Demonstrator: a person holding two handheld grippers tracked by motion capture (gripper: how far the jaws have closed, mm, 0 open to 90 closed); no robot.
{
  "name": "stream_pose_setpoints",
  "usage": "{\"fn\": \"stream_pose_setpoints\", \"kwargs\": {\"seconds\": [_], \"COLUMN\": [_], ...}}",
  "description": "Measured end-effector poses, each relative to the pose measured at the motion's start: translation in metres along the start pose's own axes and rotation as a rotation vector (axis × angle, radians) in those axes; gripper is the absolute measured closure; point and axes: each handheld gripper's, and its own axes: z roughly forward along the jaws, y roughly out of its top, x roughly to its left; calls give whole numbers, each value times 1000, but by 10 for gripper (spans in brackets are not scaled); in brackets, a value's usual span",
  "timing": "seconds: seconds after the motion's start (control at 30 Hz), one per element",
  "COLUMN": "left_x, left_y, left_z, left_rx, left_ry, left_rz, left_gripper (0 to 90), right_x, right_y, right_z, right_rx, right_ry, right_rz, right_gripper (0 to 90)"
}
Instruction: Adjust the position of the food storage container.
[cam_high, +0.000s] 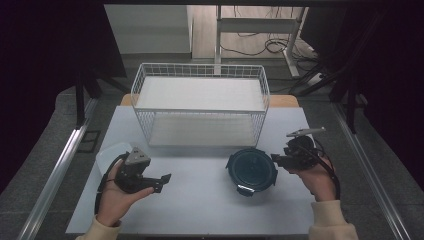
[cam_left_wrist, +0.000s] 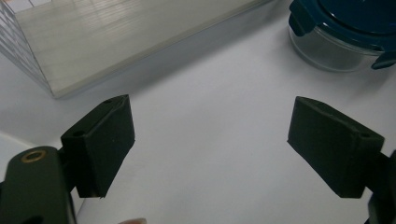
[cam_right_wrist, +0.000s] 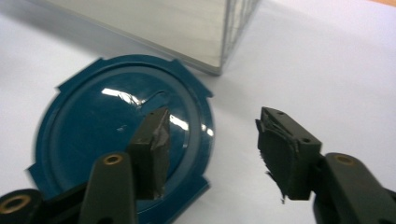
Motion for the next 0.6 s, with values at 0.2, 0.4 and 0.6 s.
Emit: {"fn": "stream_pose_setpoints", "kwargs": {"seconds": [0.2, 0.4, 0.6], "left_x": [-2, 0, 0], "left_y": [-2, -7, -9], "left_z": [1, 1, 0], "left_rx": [11, 18, 23], "left_ry": [11, 21, 28], "left_rz": [-2, -16, -19], "left_gripper": [142, 141, 140], "right_x": [-17, -20, -15], "right_y": [8, 11, 11], "right_z": [30, 48, 60], "right_rx": [121, 175, 207], "right_ry": [-29, -32, -5], "right_rz": [-12, -37, -65], "right_gripper": [634, 830, 889]}}
